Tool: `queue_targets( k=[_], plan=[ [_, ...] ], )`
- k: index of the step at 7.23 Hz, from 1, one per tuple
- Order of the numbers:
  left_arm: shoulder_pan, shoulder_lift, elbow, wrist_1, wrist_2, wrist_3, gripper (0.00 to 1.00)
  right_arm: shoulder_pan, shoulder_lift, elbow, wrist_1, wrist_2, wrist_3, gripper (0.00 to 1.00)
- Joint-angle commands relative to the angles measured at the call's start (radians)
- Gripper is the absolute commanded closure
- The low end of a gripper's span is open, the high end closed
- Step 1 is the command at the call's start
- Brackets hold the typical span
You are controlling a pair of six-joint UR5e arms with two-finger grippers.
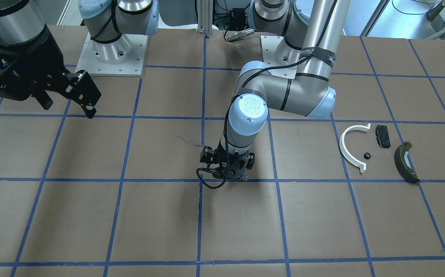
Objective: Place bearing gear from tray to pile
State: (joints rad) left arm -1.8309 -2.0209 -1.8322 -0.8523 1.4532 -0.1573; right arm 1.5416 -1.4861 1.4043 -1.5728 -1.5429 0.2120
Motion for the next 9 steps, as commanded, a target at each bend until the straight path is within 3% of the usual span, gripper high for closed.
queue_targets(
  k=[1,5,7,8,9],
  plan=[
    [-0.002,-0.004,-0.025,0.012,-0.004,-0.002,0.00,0.000,0.001,0.012,-0.001,0.001,0.001,0.00],
    [-0.005,-0.015,-0.024,-0.001,-0.005,-0.002,0.17,0.000,0.000,0.012,-0.003,0.000,0.000,0.00],
    [-0.005,-0.021,-0.024,-0.005,-0.004,-0.002,0.17,0.000,0.000,0.010,-0.001,0.000,0.000,0.00],
    [-0.005,-0.022,-0.024,-0.005,-0.004,-0.002,0.32,0.000,0.000,0.010,0.000,0.000,0.000,0.00],
    [-0.005,-0.022,-0.024,-0.007,-0.002,-0.001,0.56,0.000,0.001,0.010,-0.001,-0.002,0.000,0.00]
  ],
)
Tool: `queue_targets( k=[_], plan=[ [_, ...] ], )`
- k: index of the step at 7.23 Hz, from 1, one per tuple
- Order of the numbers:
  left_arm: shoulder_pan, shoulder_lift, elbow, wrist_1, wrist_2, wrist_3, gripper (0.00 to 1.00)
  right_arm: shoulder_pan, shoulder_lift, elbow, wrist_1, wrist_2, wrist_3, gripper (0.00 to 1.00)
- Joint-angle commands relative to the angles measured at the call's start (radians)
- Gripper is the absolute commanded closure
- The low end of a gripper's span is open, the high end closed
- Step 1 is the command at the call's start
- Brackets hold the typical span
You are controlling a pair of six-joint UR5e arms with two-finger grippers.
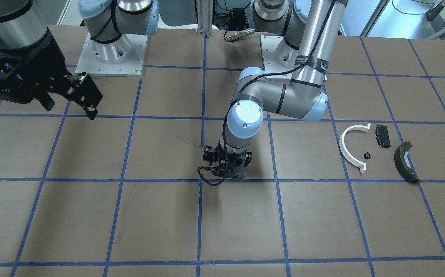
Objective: Place bearing gear from tray to pile
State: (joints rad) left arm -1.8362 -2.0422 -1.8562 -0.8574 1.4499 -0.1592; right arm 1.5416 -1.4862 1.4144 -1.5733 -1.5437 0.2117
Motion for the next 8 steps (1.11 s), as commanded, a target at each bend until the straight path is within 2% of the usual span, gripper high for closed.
queue_targets(
  k=[1,2,3,5,6,8],
  plan=[
    [0.000,-0.004,0.002,-0.002,0.000,0.000,0.63,-0.002,0.000,0.001,-0.001,-0.001,0.000,0.00],
    [0.000,-0.010,0.003,-0.002,0.001,0.001,0.76,-0.002,0.001,0.001,-0.001,0.000,0.000,0.00],
    [0.000,-0.010,0.005,0.000,0.001,0.001,1.00,-0.002,0.000,0.001,0.001,0.000,0.000,0.00],
    [0.011,0.006,0.011,-0.003,0.000,0.004,1.00,-0.002,0.001,0.003,-0.001,0.000,0.000,0.00],
    [0.026,0.032,0.034,-0.072,0.001,0.016,1.00,-0.002,0.001,0.003,-0.001,0.000,0.000,0.00],
    [0.140,0.085,0.171,-0.333,0.012,0.093,1.00,-0.002,0.001,0.003,-0.001,0.000,0.000,0.00]
  ],
)
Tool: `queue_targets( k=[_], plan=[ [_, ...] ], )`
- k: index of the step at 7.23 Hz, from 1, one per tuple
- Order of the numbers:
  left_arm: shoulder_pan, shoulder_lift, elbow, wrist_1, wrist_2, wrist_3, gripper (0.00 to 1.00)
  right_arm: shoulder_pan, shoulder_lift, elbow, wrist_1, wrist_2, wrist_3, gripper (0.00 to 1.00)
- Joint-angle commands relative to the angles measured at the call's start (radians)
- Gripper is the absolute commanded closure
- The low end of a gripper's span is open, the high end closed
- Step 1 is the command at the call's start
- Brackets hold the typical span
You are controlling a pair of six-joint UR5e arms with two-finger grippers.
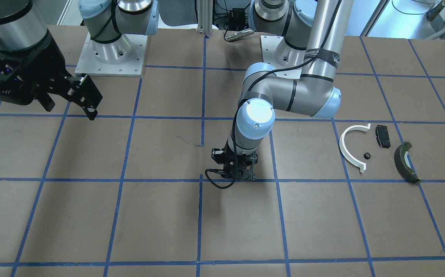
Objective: Place bearing gear from tray to pile
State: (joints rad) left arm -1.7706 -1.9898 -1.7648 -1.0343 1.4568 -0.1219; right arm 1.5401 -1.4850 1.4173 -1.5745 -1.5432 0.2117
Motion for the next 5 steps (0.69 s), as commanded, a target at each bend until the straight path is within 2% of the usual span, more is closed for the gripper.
queue_targets(
  k=[1,2,3,5],
  plan=[
    [0.173,0.060,0.149,-0.291,0.019,0.105,1.00,0.000,0.000,0.000,-0.001,0.000,0.000,0.00],
    [0.265,0.080,0.200,-0.394,0.122,0.189,1.00,0.000,0.000,0.002,0.001,0.000,0.000,0.00],
    [0.354,0.085,0.196,-0.408,0.164,0.346,1.00,0.000,0.000,0.002,0.001,0.000,0.000,0.00],
    [0.556,0.085,0.191,-0.411,0.168,0.502,1.00,0.000,0.000,0.002,0.001,0.000,0.000,0.00]
  ],
)
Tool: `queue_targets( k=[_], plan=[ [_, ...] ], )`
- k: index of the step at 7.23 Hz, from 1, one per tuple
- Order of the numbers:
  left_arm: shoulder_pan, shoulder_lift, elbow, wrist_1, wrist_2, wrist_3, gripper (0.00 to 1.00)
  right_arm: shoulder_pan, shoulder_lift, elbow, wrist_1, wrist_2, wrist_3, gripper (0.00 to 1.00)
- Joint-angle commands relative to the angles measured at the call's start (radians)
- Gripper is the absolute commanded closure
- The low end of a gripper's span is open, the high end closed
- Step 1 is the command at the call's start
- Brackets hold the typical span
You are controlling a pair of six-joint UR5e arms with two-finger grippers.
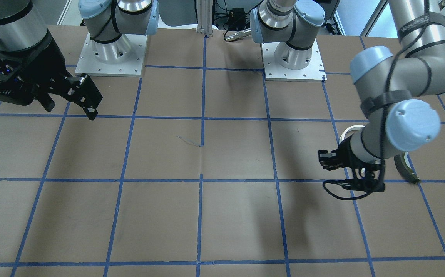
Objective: Place bearing gear from tray to pile
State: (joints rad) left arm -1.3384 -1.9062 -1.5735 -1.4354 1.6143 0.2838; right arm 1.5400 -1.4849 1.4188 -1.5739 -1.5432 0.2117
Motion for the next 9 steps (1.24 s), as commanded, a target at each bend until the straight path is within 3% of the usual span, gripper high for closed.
queue_targets(
  k=[1,4,7,9],
  plan=[
    [0.196,-0.010,-0.009,-0.004,0.013,0.204,1.00,0.000,0.000,0.000,0.000,0.000,0.000,0.00],
    [0.387,-0.037,-0.066,0.083,0.053,0.426,1.00,0.000,0.000,0.000,0.000,0.002,0.000,0.00],
    [0.395,-0.051,-0.230,0.376,0.055,0.520,1.00,0.000,0.000,0.000,0.000,0.000,0.000,0.00],
    [0.395,-0.062,-0.264,0.392,0.055,0.520,1.00,0.000,0.000,0.000,0.000,0.000,0.000,0.00]
  ],
)
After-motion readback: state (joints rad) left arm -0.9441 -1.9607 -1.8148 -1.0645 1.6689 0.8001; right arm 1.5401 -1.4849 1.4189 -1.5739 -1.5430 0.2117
